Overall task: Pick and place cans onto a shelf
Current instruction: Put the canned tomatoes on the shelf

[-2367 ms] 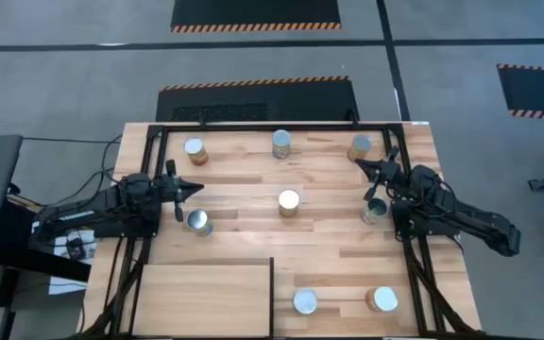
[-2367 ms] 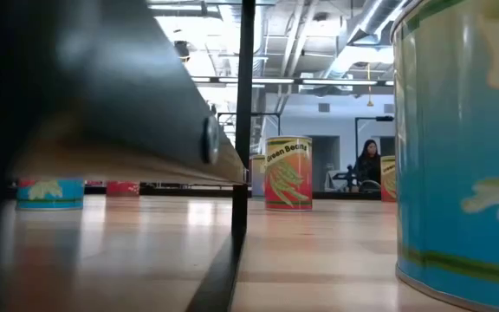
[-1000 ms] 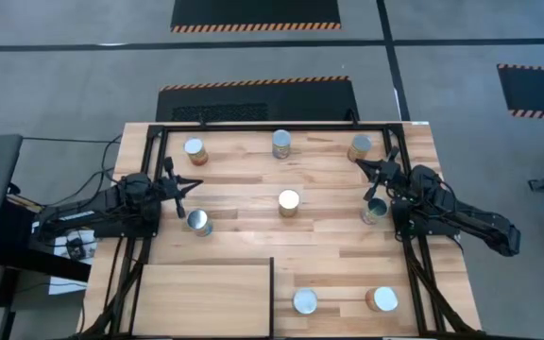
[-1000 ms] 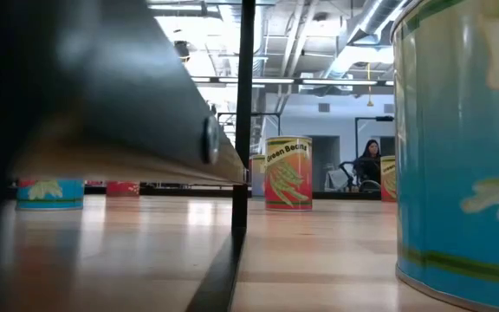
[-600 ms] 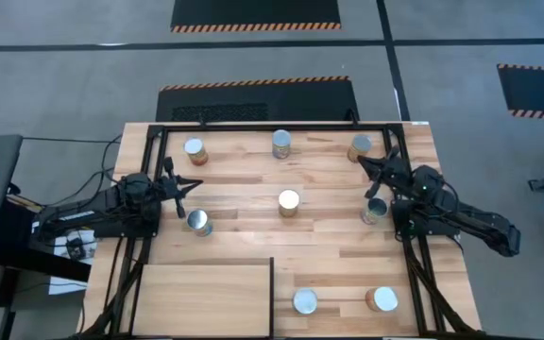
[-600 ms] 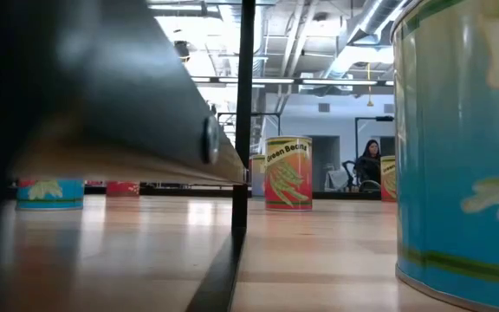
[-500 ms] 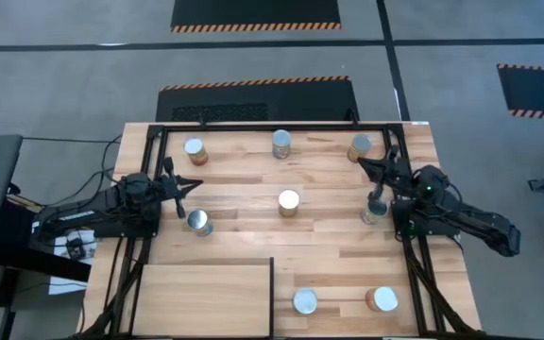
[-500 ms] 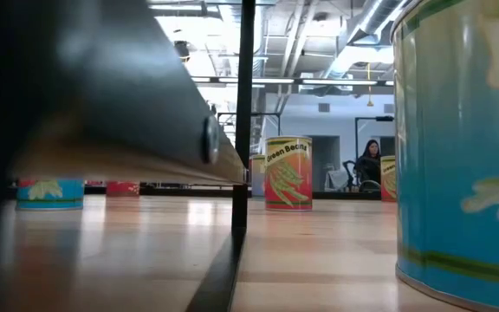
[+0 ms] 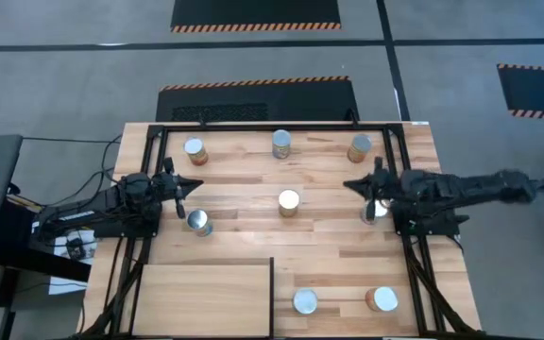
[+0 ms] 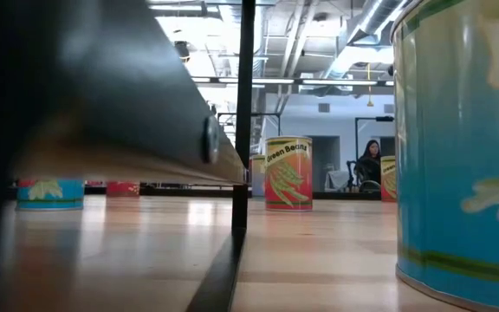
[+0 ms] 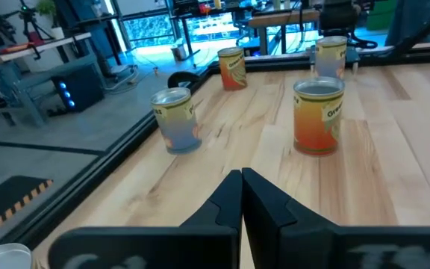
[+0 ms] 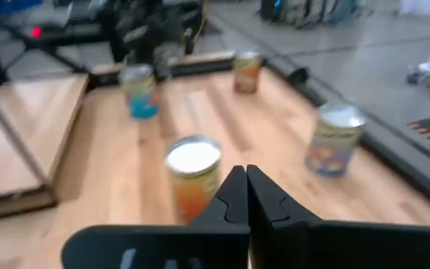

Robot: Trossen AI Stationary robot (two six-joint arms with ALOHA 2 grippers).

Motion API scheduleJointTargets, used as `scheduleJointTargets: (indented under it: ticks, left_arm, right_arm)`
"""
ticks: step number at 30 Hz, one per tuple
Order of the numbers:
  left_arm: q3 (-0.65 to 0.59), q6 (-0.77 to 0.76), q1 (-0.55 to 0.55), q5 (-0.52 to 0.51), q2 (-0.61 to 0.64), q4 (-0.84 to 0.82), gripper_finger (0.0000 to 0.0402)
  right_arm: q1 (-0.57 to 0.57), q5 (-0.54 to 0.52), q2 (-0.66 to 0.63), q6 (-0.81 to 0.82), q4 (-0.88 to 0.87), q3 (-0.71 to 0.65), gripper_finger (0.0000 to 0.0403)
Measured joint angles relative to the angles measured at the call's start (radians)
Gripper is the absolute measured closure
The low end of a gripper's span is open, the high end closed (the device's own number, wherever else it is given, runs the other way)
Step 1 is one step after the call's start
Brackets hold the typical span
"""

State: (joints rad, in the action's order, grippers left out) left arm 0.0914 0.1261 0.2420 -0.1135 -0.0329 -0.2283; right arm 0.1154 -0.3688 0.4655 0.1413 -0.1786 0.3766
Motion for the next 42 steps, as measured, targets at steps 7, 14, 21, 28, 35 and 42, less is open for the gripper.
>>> scheduleJointTargets:
  ticks: [7, 14, 21, 28, 35, 42]
  left_arm:
    - [0.0, 0.0, 0.0, 0.001, 0.0, 0.0, 0.0401]
    - [0.0, -0.018, 0.0, 0.001, 0.0, -0.001, 0.0401]
    - [0.001, -0.035, 0.0, 0.001, 0.0, -0.003, 0.0401]
    - [0.003, -0.034, 0.0, -0.001, 0.0, -0.015, 0.0401]
    - [0.004, -0.035, 0.0, -0.003, 0.0, -0.024, 0.0401]
    - [0.004, -0.035, 0.0, -0.003, 0.0, -0.026, 0.0401]
  right_arm:
    - [0.365, -0.214, 0.346, 0.161, 0.001, 0.147, 0.0399]
    - [0.54, -0.229, 0.712, 0.292, -0.008, 0.366, 0.0399]
    - [0.617, -0.139, 0.985, 0.335, -0.106, 0.62, 0.0398]
    - [0.686, -0.049, 1.186, 0.417, -0.274, 0.842, 0.0395]
    - [0.715, -0.048, 1.365, 0.461, -0.512, 1.081, 0.0348]
    - [0.713, -0.025, 1.501, 0.418, -0.685, 1.27, 0.0295]
